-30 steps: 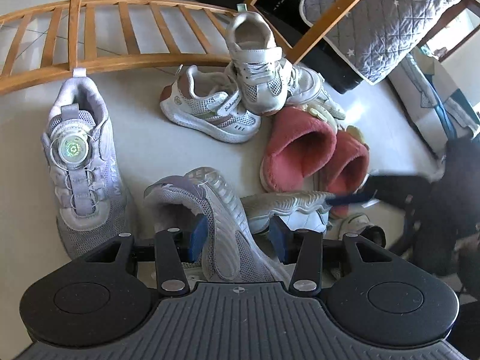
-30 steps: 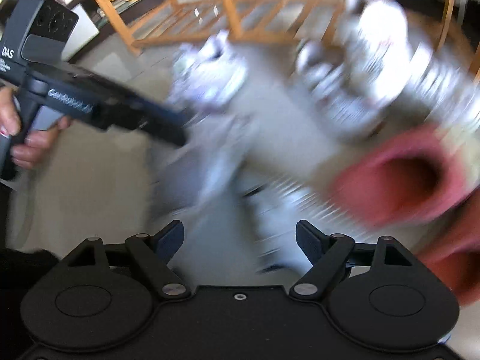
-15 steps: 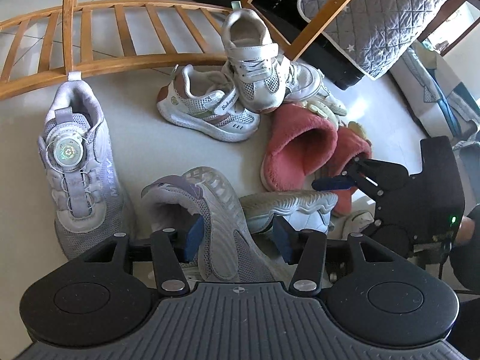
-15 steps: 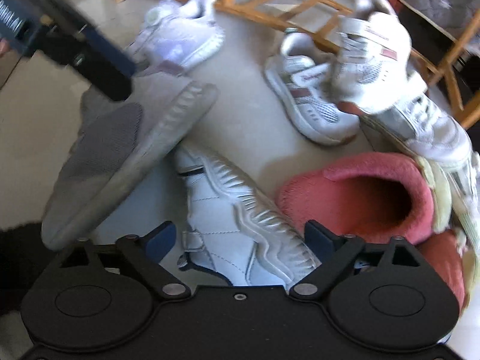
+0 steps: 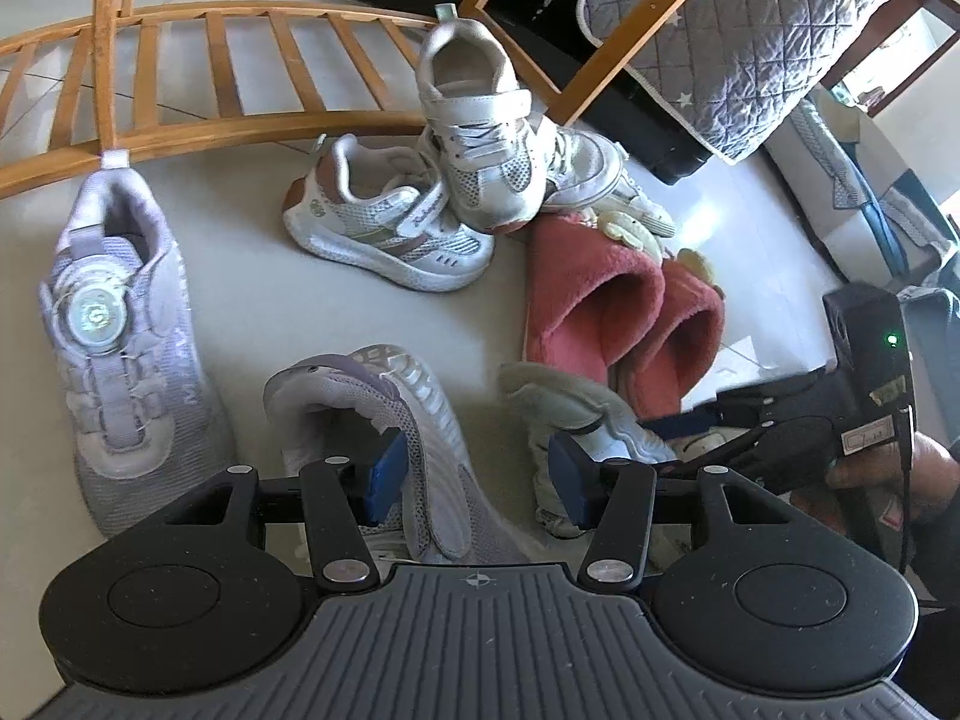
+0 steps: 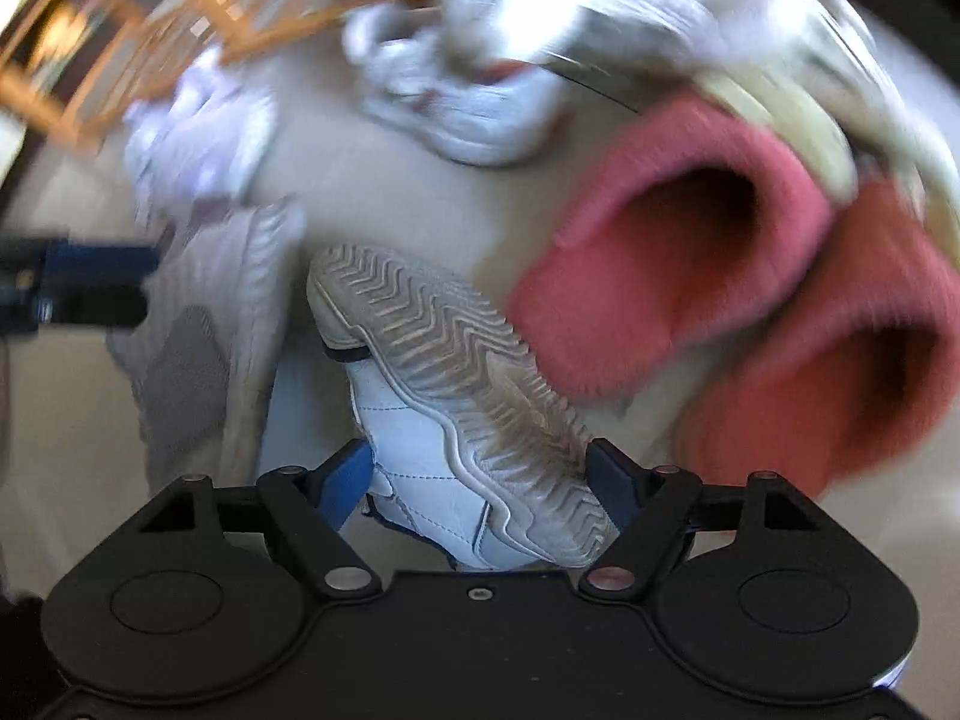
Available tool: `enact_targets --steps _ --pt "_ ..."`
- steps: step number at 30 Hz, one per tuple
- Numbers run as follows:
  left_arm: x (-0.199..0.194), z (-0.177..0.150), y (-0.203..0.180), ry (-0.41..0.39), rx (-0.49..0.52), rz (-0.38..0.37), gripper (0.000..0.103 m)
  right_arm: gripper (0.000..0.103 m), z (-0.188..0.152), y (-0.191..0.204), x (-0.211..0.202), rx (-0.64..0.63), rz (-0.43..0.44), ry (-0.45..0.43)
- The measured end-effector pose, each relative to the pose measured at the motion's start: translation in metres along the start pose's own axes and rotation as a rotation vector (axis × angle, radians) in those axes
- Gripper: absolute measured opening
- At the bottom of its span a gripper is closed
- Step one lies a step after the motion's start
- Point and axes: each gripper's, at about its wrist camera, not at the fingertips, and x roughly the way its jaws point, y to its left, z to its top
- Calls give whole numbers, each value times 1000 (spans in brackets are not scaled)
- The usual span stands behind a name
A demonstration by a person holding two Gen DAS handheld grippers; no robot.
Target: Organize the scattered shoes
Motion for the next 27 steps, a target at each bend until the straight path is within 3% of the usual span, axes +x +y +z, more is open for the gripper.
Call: enact_targets --steps 7,11,15,17,24,27 --pt "21 3 -12 16 36 6 53 79 -17 -36 -16 254 18 -27" --pt "32 8 -18 28 18 4 53 79 -23 -48 -20 294 -6 -51" --pt "44 12 -17 58 -11 36 52 79 -17 -28 -28 116 -96 -104" --pt "47 12 -13 73 -28 45 53 79 -11 -17 -26 25 -89 -108" --pt "54 15 -7 89 -63 41 52 81 -1 3 -26 -89 -24 -126" --pt "60 17 -9 109 -57 45 54 82 -1 16 -23 -143 -38 -141"
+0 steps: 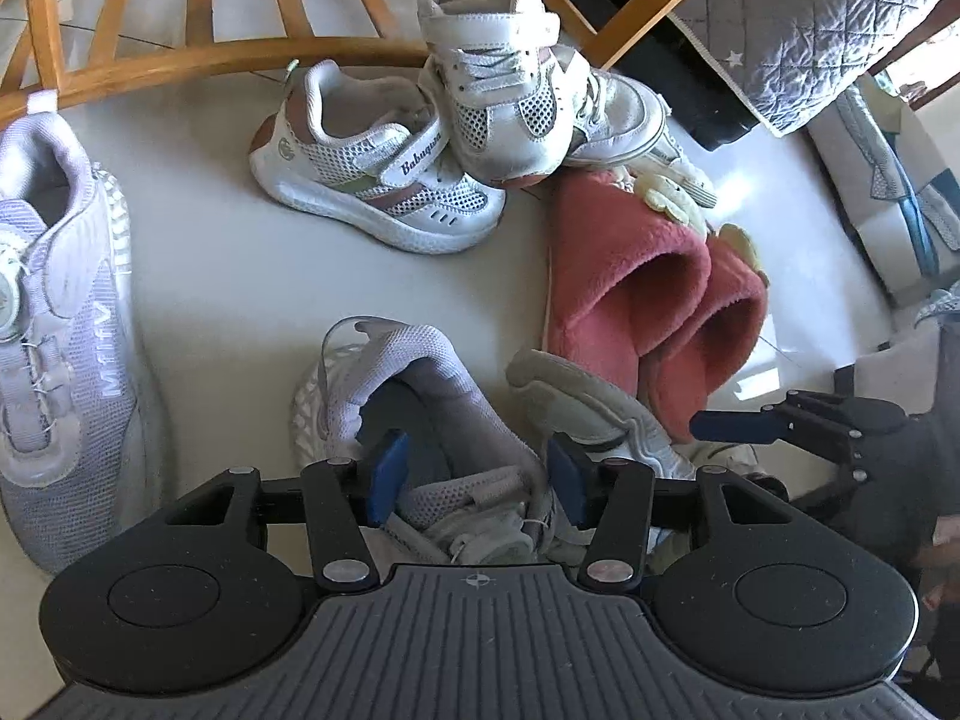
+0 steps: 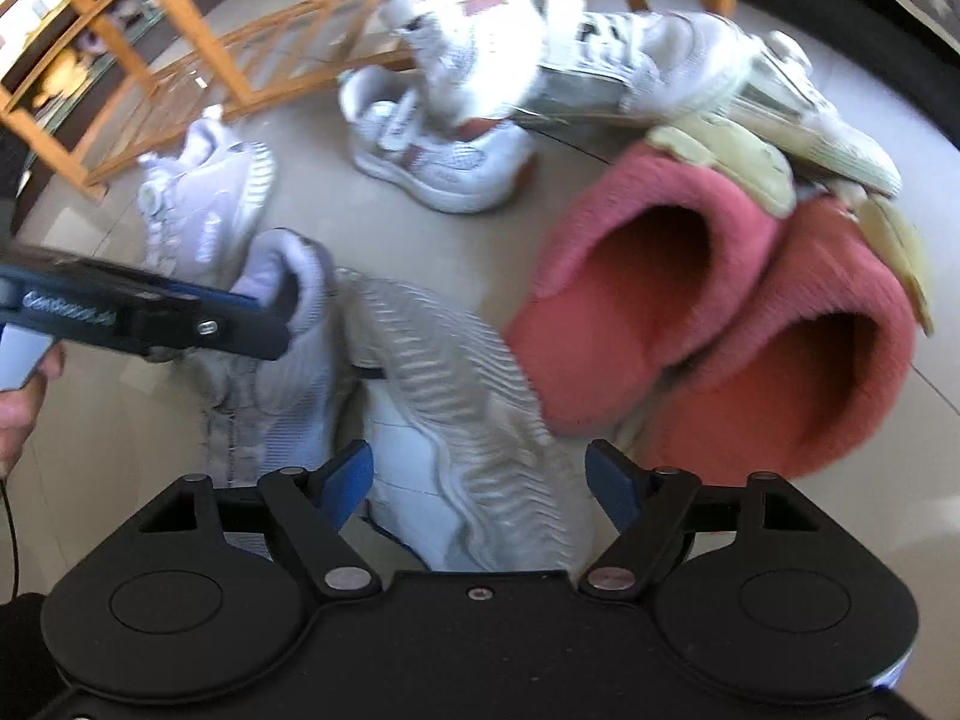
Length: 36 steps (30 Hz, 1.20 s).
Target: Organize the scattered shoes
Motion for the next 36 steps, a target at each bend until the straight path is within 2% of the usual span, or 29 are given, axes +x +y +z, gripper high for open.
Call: enact_targets --steps 4,8,14,17,24,27,30,34,36 --pt "3 1 -6 25 58 12 54 82 0 13 -5 -54 -16 -27" --pt "-2 -1 -2 27 50 15 54 82 2 23 -9 -110 15 -46" --pt "-38 -12 1 -50 41 -25 55 82 7 32 21 -212 -25 -3" --pt "-50 -20 -1 -56 43 -36 56 84 8 33 32 -245 -63 25" --pt "-67 -45 -4 -26 25 -29 56 85 6 16 26 -137 -112 27" --pt "-63 -56 -2 24 9 -35 57 85 1 22 22 -182 -171 11" --pt "-57 -66 1 65 -14 -30 57 85 -1 26 12 -224 -155 -10" --pt "-50 -79 6 102 -41 -22 57 85 -3 33 -10 -256 -7 -29" --pt "-47 -82 8 118 -49 -21 57 85 -8 40 -12 -286 36 -12"
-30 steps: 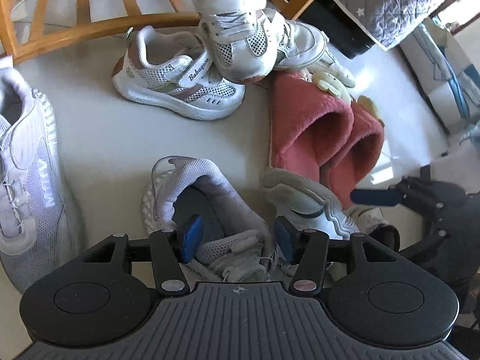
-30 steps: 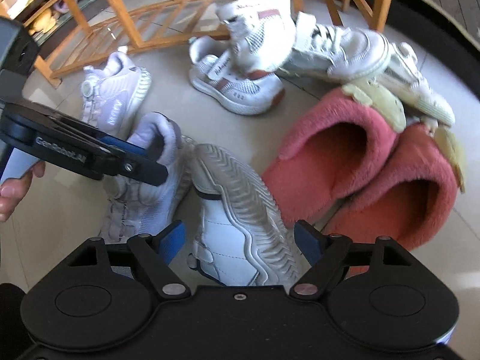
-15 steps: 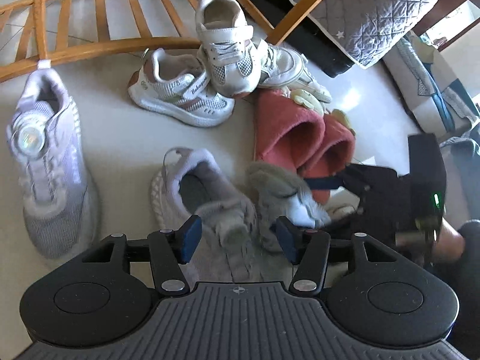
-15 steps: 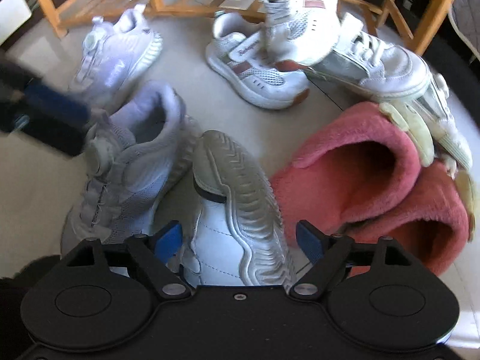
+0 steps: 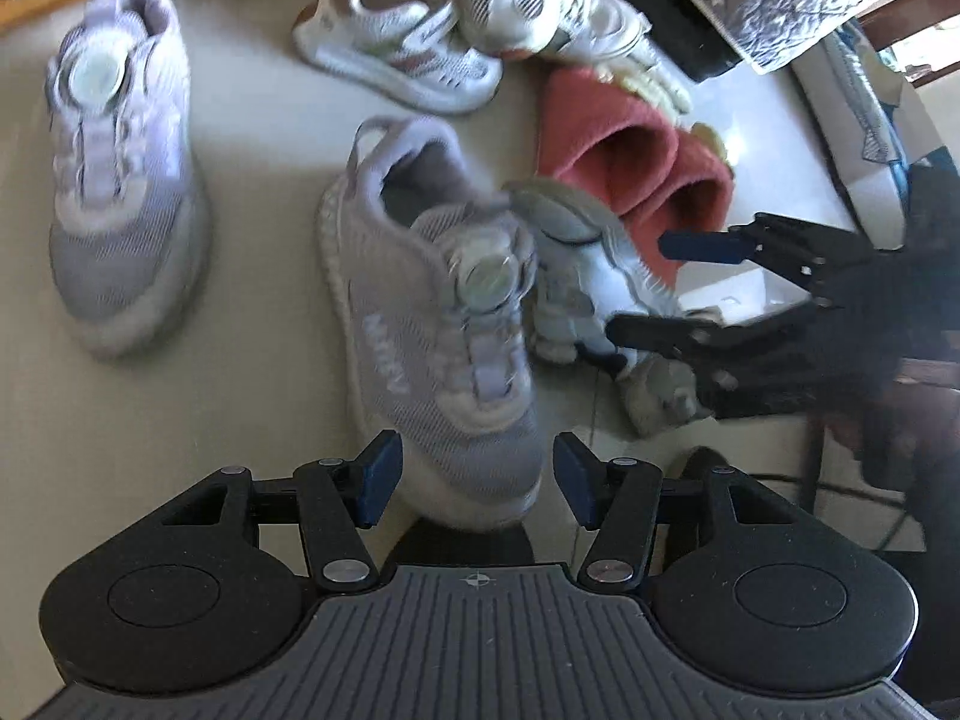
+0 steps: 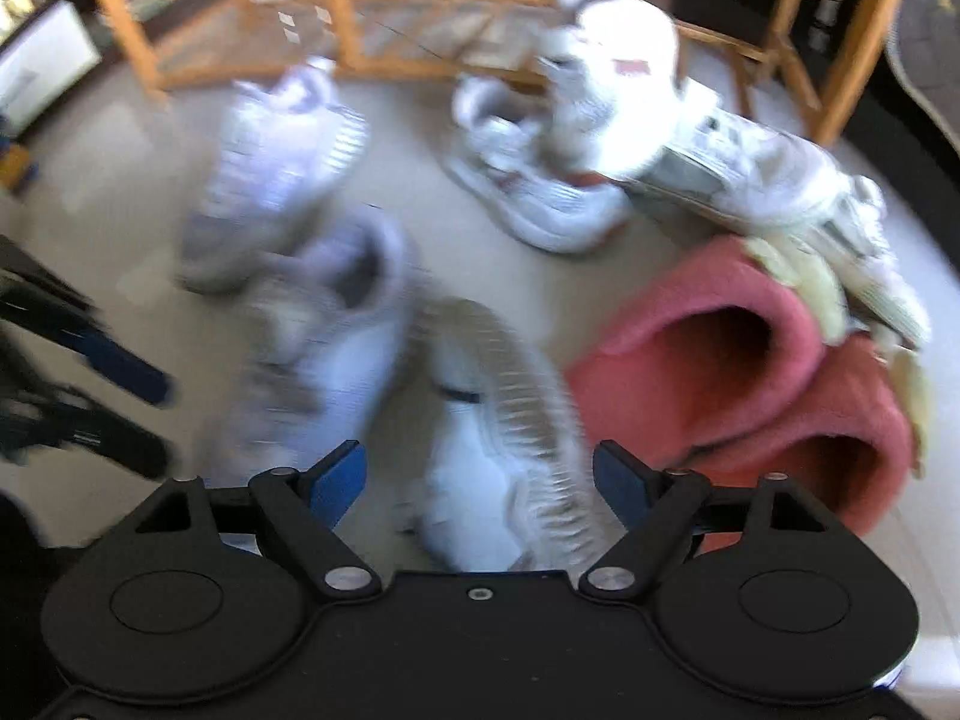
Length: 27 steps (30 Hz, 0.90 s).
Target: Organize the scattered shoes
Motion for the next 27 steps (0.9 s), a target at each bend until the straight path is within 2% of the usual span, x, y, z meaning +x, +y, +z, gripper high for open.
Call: enact_targets --steps 4,10,15,18,23,27 --pt "4 -3 4 13 -16 1 57 85 -7 26 11 -136 46 49" --pt "11 -6 13 30 -44 3 57 85 -20 49 22 -328 56 111" --pt "17 -9 18 42 -54 -8 58 85 -24 49 29 -252 181 153" --pt "23 -11 20 53 -72 -16 58 85 -27 51 37 -237 184 186" --pt "31 -12 23 62 -108 -31 58 85 -27 50 46 -170 267 205" --pt "36 -13 25 66 -129 -45 51 85 -28 52 51 -98 351 203"
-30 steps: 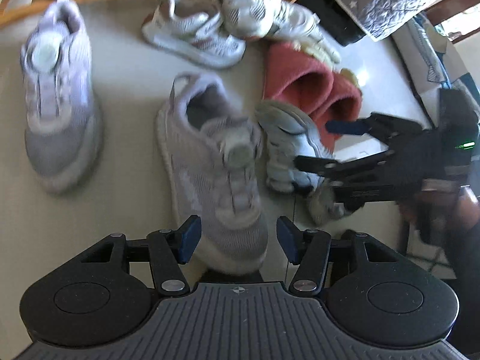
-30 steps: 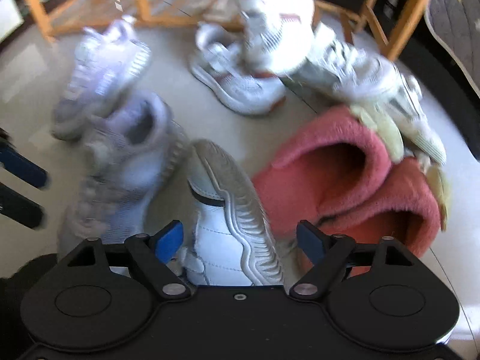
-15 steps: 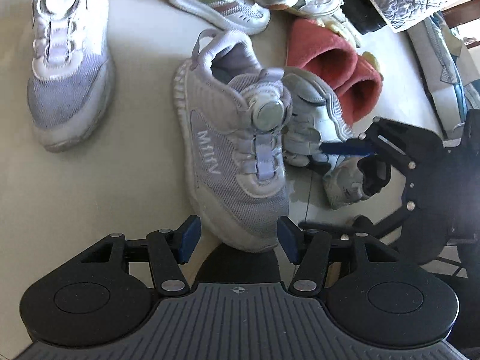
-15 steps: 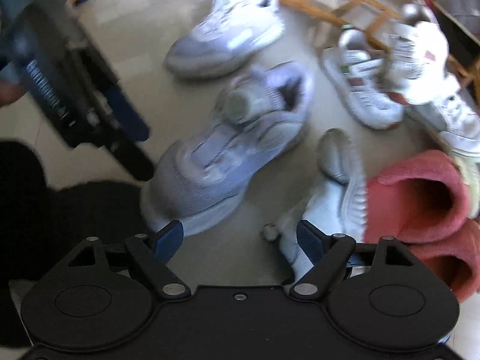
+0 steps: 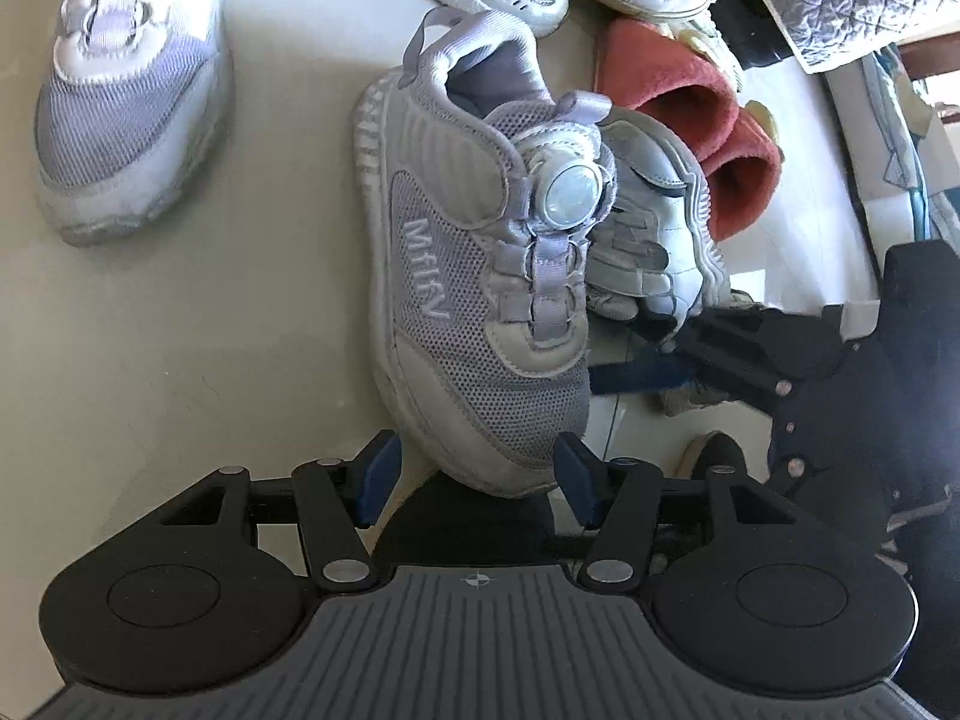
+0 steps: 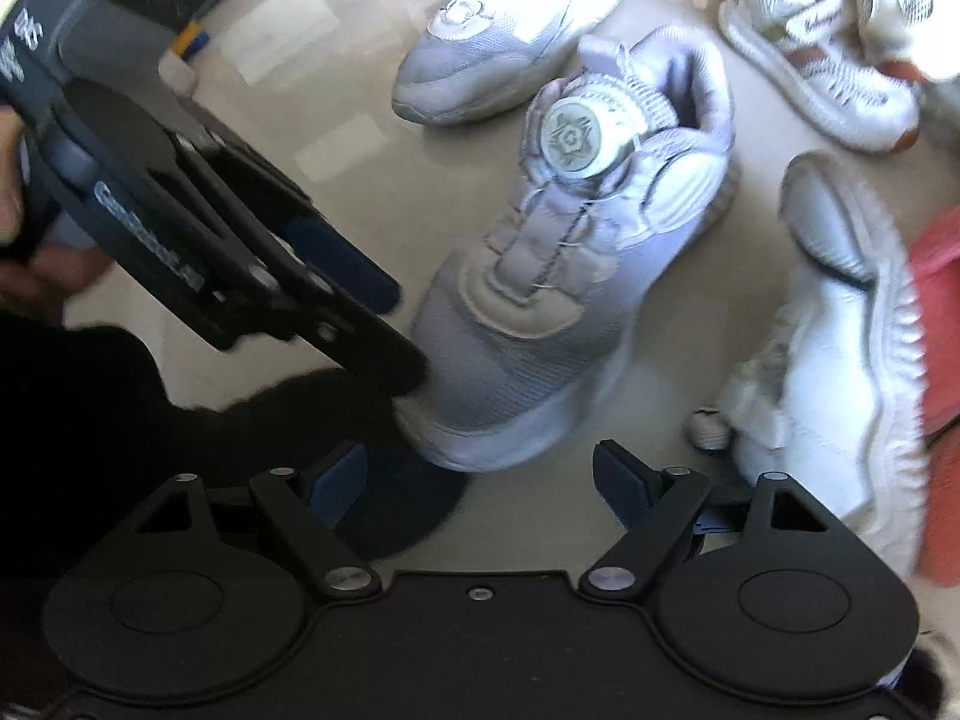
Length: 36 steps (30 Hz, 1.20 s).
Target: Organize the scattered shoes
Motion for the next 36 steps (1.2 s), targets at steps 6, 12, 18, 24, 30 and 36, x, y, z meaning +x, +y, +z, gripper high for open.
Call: enact_targets --steps 6,12,18,24,30,36 --pt "3 -1 5 -1 -31 -27 43 89 0 7 3 8 18 -6" --pt "1 -2 7 -19 -35 -40 32 89 0 10 2 20 24 -12" --pt "-3 0 9 -33 -38 -10 23 89 3 15 -3 31 70 -45" --pt "-9 9 16 -54 -24 23 1 89 7 24 -2 3 55 -38" --pt "-11 13 10 -53 12 56 7 89 5 27 -14 -34 -53 -49" --pt "-2 8 5 -31 -30 75 44 91 6 22 -23 -45 -126 -68"
